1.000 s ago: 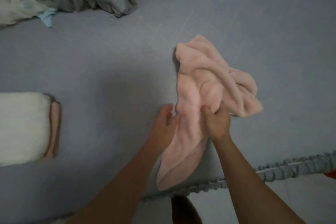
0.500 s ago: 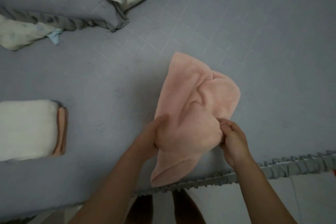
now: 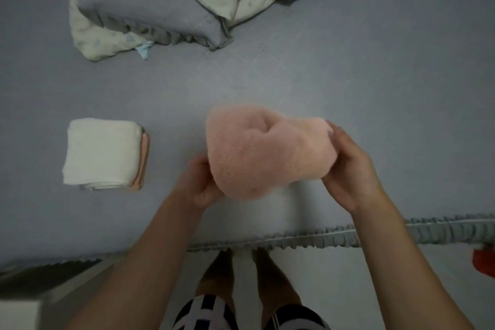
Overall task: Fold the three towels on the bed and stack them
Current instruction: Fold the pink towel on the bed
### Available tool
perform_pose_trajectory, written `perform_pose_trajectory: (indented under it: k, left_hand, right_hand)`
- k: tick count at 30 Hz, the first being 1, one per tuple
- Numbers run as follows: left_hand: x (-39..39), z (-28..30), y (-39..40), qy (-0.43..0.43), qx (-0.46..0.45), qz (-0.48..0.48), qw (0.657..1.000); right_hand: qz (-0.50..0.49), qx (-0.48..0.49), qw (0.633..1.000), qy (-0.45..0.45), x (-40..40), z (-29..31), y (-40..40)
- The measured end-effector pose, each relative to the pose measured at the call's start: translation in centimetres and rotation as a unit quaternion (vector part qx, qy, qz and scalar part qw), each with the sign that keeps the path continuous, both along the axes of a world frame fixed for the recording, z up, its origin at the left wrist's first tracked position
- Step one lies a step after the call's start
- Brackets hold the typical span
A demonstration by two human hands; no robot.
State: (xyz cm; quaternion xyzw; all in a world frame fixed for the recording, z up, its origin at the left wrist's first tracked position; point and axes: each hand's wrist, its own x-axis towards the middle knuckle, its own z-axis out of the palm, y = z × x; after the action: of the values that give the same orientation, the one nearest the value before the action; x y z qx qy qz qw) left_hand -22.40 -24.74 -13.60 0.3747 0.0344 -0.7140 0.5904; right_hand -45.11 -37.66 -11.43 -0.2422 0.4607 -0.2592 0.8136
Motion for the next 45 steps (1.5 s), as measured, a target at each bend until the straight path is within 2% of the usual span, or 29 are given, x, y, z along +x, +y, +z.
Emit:
perform_pose_trajectory:
  k: [2, 4, 8, 10, 14, 17, 21, 23, 27, 30, 33, 35, 39, 42, 45]
  left_hand:
    - [-1.9, -0.9, 0.1, -0.022, 0.072, -0.048, 0.996]
    - [-3.4, -2.4, 0.4, -0.003, 0.130, -0.047, 0.990]
    - [-3.8, -4.2, 2.1, 0.043, 0.107, 0.016, 0.993]
    - [-3.6, -4.7, 3.2, 0.017, 0.119, 0.007, 0.993]
    - [-3.1, -4.5, 5.3, -0.121, 0.158, -0.014, 0.980]
    - [-1.4, -3.8, 7.3, -0.204, 0.200, 0.044, 0.957]
    - [1.4, -3.6, 9.8, -0.103, 0.208, 0.101, 0.968]
    - [2.1, -3.5, 10.2, -0.095, 0.226, 0.097, 0.965]
    - [2.8, -3.2, 9.9, -0.153, 0.212, 0.076, 0.962]
    - [3.4, -3.3, 9.7, -0.209, 0.185, 0.048, 0.959]
    - [4.1, -3.4, 9.9, -0.195, 0.198, 0.031, 0.960]
    - [4.6, -3.5, 10.0, -0.171, 0.215, 0.062, 0.960]
    - [5.4, -4.6, 10.7, -0.208, 0.263, 0.128, 0.933]
    - [5.6, -5.5, 11.5, -0.184, 0.267, 0.039, 0.945]
    - [5.3, -5.6, 11.7, -0.113, 0.282, -0.109, 0.946]
  right_hand:
    - [0.082, -0.007, 0.993, 0.089, 1.1, -0.4, 1.2]
    - [0.121, 0.001, 0.983, 0.137, 2.0, -1.3, 2.5]
    - [0.144, 0.004, 0.981, 0.129, 1.5, -2.5, 3.8]
    - [0.158, -0.010, 0.977, 0.145, 0.8, -2.7, 4.3]
    - [0.139, -0.036, 0.969, 0.203, -1.0, -3.2, 4.4]
    - [0.120, -0.059, 0.962, 0.239, -2.3, -3.3, 4.2]
    - [0.096, -0.062, 0.956, 0.270, -3.1, -3.5, 3.5]
    - [0.088, -0.055, 0.956, 0.275, -3.3, -3.3, 3.0]
    - [0.105, -0.045, 0.954, 0.278, -3.3, -2.9, 2.4]
    - [0.104, -0.042, 0.941, 0.320, -3.3, -3.1, 1.9]
    - [0.099, -0.042, 0.925, 0.364, -3.9, -4.0, 1.6]
    - [0.089, -0.051, 0.919, 0.380, -4.5, -4.5, 1.4]
    - [0.079, -0.070, 0.915, 0.389, -5.2, -4.9, 1.3]
    - [0.081, -0.076, 0.914, 0.390, -5.1, -4.9, 1.3]
    - [0.104, -0.092, 0.907, 0.398, -4.9, -4.7, 1.5]
